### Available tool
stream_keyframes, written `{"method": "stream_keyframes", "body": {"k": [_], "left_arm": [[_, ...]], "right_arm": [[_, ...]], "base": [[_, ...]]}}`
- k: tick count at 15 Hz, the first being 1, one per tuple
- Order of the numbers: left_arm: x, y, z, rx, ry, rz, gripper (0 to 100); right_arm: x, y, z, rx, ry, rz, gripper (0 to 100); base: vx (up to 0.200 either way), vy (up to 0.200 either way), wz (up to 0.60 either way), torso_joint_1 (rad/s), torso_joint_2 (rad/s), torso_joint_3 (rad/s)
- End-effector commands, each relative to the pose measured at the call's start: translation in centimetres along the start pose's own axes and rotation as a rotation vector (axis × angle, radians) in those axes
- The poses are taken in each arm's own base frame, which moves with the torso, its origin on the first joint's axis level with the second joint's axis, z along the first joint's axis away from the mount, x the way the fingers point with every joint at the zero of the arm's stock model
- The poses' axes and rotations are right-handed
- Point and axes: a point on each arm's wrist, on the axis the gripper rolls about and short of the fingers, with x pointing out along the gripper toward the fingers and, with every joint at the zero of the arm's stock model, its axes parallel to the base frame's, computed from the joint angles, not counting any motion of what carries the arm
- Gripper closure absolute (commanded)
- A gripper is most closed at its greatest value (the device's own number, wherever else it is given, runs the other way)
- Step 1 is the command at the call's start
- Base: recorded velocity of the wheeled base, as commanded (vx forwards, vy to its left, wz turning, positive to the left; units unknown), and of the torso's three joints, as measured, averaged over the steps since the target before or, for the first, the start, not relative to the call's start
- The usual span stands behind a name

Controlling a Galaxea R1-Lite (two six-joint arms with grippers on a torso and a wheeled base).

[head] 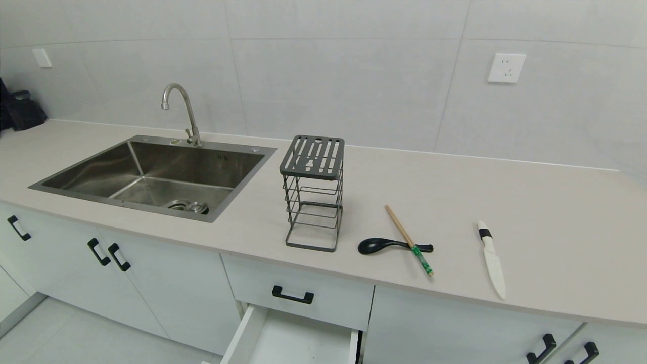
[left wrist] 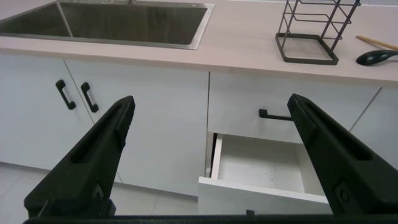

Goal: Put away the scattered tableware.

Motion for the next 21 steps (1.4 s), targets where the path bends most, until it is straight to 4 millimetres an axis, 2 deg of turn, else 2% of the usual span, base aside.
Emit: {"method": "stream_keyframes", "body": {"k": [1, 16, 17, 19, 20, 21], "left_arm": [[0.0, 0.0, 0.0, -0.001, 0.001, 0.000, 0], [0.0, 0.0, 0.0, -0.001, 0.001, 0.000, 0], [0.0, 0.0, 0.0, -0.001, 0.001, 0.000, 0], [0.0, 0.0, 0.0, -0.005, 0.001, -0.003, 0], [0.0, 0.0, 0.0, -0.005, 0.001, -0.003, 0], [0.0, 0.0, 0.0, -0.007, 0.001, -0.003, 0]], "right_arm": [[0.0, 0.0, 0.0, 0.000, 0.000, 0.000, 100], [0.0, -0.1, 0.0, 0.029, 0.000, -0.031, 100], [0.0, -0.1, 0.0, 0.030, 0.002, -0.032, 0], [0.0, -0.1, 0.2, 0.030, -0.021, -0.031, 0], [-0.5, 0.0, 2.9, 0.027, -0.219, -0.020, 0], [-1.0, 0.1, 4.9, 0.016, -0.307, -0.010, 0]], "base": [[0.000, 0.000, 0.00, 0.000, 0.00, 0.000], [0.000, 0.000, 0.00, 0.000, 0.00, 0.000], [0.000, 0.000, 0.00, 0.000, 0.00, 0.000], [0.000, 0.000, 0.00, 0.000, 0.00, 0.000], [0.000, 0.000, 0.00, 0.000, 0.00, 0.000], [0.000, 0.000, 0.00, 0.000, 0.00, 0.000]]}}
